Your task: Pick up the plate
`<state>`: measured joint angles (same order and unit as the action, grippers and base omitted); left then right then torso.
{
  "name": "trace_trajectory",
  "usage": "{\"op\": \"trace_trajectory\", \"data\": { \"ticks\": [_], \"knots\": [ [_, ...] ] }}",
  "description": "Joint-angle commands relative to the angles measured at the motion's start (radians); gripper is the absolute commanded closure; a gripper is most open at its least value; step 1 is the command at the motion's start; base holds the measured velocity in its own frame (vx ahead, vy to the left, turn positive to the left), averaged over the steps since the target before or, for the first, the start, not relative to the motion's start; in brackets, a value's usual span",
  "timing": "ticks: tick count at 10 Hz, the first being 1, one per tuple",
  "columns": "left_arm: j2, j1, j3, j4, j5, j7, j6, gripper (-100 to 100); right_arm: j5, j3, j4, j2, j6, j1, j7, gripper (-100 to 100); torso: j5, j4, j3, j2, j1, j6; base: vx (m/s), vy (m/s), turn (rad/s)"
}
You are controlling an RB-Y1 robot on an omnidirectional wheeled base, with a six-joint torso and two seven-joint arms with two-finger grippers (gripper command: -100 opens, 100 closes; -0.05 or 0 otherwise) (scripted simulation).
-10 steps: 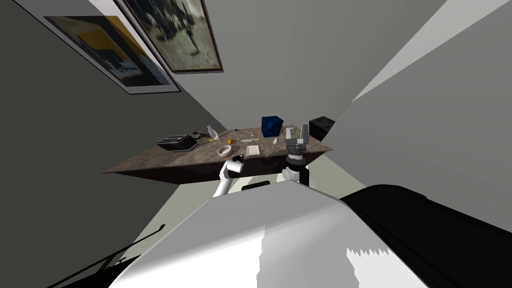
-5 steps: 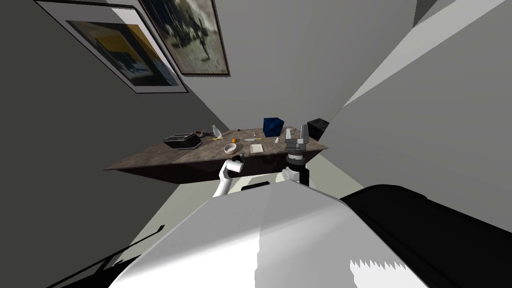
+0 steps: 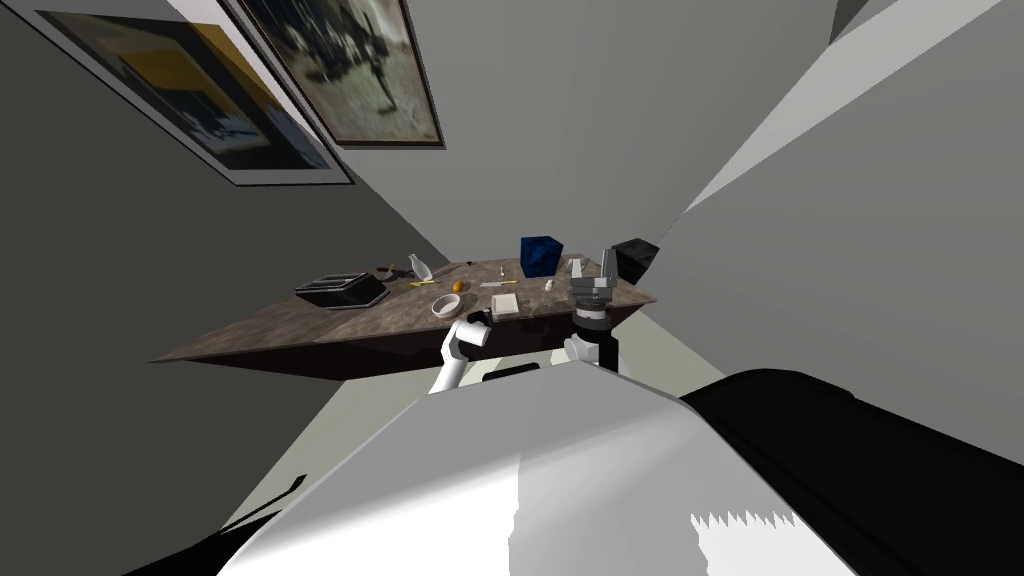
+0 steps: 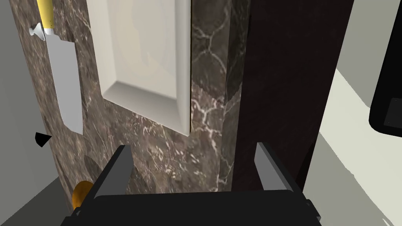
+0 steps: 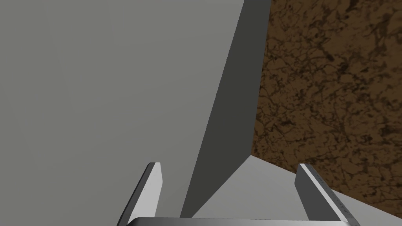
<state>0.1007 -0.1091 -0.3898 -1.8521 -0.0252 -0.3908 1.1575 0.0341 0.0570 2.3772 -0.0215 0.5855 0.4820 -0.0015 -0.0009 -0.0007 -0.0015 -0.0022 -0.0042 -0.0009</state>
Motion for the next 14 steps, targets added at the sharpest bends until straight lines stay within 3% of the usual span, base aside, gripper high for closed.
{"op": "trace_trajectory", "data": {
  "ticks": [1, 4, 5, 6, 10, 12, 14],
  "knots": [
    [-0.005, -0.002, 0.007, 0.030, 0.001, 0.006, -0.029, -100, 0.000, 0.000, 0.000, 0.000, 0.000, 0.000, 0.000, 0, 0.000, 0.000, 0.000, 0.000, 0.000, 0.000, 0.021, -0.011, -0.010],
    [-0.012, -0.005, 0.019, 0.075, 0.003, 0.015, -0.072, -100, 0.000, 0.000, 0.000, 0.000, 0.000, 0.000, 0.000, 0, 0.001, 0.000, 0.001, 0.001, 0.002, 0.000, 0.023, -0.004, -0.007],
    [-0.011, -0.004, 0.016, 0.064, 0.002, 0.012, -0.060, -100, 0.000, 0.000, 0.000, 0.000, 0.000, 0.000, 0.000, 0, 0.001, 0.000, 0.001, 0.001, 0.002, 0.000, 0.010, -0.001, -0.001],
    [-0.011, -0.004, 0.016, 0.066, 0.002, 0.013, -0.064, 100, 0.000, 0.000, 0.000, 0.000, 0.000, 0.000, 0.000, 0, 0.001, 0.000, 0.001, 0.002, 0.003, 0.000, 0.000, 0.000, 0.000],
    [-0.011, -0.004, 0.016, 0.065, 0.002, 0.013, -0.063, 100, 0.000, 0.000, 0.000, 0.000, 0.000, 0.000, 0.000, 0, 0.001, 0.001, 0.002, 0.003, 0.003, 0.000, 0.000, 0.000, 0.000],
    [0.009, -0.002, 0.003, 0.038, 0.005, 0.009, -0.035, -100, 0.000, 0.000, 0.000, 0.000, 0.000, 0.000, 0.000, 0, 0.001, 0.001, 0.002, 0.003, 0.003, 0.000, 0.002, -0.013, -0.024],
    [0.010, -0.001, -0.008, 0.011, 0.006, 0.004, -0.006, -100, 0.000, 0.000, 0.000, 0.000, 0.000, 0.000, 0.000, 0, 0.000, 0.001, 0.002, 0.003, 0.000, 0.000, 0.008, -0.036, -0.024]
  ]
}}
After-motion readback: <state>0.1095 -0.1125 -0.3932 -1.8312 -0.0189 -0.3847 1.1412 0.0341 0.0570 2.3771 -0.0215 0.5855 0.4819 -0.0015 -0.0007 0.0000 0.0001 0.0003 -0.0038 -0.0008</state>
